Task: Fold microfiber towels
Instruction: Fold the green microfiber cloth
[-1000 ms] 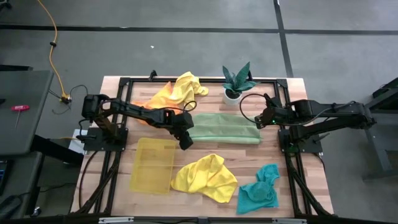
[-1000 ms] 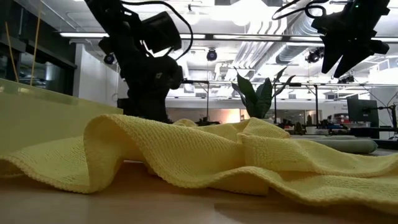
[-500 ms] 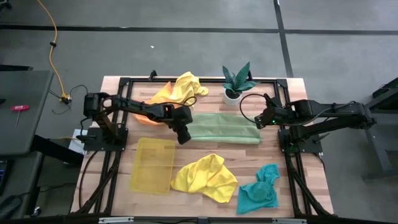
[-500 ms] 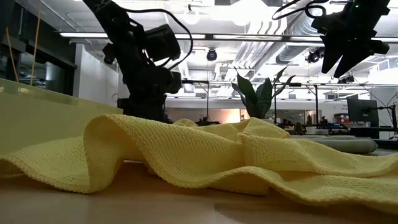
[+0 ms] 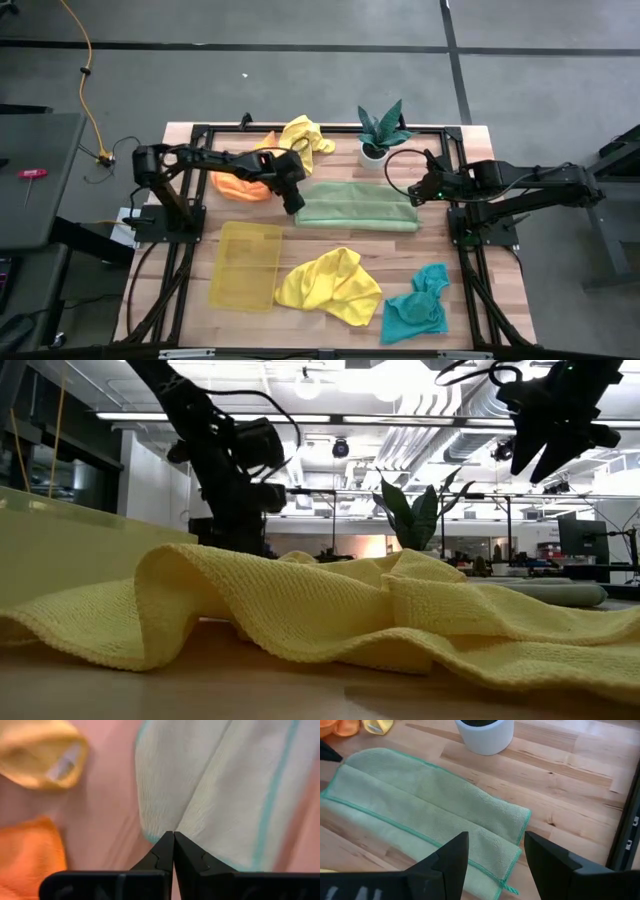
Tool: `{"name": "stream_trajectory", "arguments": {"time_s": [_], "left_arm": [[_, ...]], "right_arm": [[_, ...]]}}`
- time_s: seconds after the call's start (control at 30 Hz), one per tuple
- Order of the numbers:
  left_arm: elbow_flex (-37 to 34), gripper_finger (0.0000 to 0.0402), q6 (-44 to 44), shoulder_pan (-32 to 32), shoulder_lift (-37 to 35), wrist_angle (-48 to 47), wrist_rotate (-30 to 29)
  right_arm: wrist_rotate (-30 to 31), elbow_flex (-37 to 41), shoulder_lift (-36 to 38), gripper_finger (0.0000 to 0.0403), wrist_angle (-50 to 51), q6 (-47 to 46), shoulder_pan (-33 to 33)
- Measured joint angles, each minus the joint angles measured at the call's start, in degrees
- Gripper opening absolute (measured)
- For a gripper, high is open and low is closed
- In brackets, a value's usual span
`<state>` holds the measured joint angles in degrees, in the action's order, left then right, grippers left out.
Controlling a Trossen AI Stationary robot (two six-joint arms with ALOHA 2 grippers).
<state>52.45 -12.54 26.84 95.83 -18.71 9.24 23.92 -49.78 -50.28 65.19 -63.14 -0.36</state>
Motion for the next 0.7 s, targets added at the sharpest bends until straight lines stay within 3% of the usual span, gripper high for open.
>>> {"name": "stream_trajectory", "arguments": {"time_s": [0.23,0.47,0.7], "left_arm": [[0.1,0.0,-4.0,0.1,-8.3,-5.8,6.1],[0.0,0.001,-13.3,-4.3,-6.8,-9.3,6.8],[0.0,0.0071,-26.4,-8.9,-3.1,-6.7,-1.8]], "right_arm": [[0.0,0.0,0.0,0.0186,0.0,0.0,0.0],[0.4,0.0,0.0,0.0186,0.0,-1.0,0.0],[0.5,0.0,0.0,0.0186,0.0,-1.1,0.0]]}}
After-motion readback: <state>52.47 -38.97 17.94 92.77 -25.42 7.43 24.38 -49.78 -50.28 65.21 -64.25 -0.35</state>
